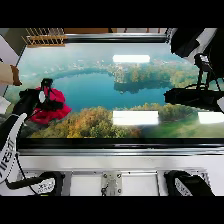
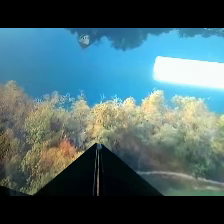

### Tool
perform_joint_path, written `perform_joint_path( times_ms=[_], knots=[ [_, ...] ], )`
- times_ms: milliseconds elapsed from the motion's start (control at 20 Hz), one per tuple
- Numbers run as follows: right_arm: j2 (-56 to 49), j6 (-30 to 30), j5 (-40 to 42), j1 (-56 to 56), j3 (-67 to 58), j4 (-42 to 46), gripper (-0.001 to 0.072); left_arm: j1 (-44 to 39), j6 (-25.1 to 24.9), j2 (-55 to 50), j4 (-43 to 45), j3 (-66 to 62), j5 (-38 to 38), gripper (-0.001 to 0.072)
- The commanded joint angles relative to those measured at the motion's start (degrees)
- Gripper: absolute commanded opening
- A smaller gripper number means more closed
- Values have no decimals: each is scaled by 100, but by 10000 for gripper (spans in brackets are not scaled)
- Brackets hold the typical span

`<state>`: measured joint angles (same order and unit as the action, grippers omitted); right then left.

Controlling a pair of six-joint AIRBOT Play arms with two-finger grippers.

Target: Fold the clothes and pants, and hang the long-sleeved shirts on hangers.

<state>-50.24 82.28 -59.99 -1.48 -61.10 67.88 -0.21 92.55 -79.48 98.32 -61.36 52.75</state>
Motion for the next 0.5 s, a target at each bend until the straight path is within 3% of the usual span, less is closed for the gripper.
perform_joint_path(
  times_ms=[0, 300, 450],
  knots=[
    [-2, 0, 0, -4, 0, -2, 21, -931, 26, 789, -1010, -518, 149, 13],
    [-2, 4, -2, -4, 0, -31, 21, -3777, 31, 1078, -1285, -1213, -568, 13],
    [-2, 2, -2, -4, 0, -22, 21, -4505, 61, 560, -1281, -1493, -551, 35]
  ],
)
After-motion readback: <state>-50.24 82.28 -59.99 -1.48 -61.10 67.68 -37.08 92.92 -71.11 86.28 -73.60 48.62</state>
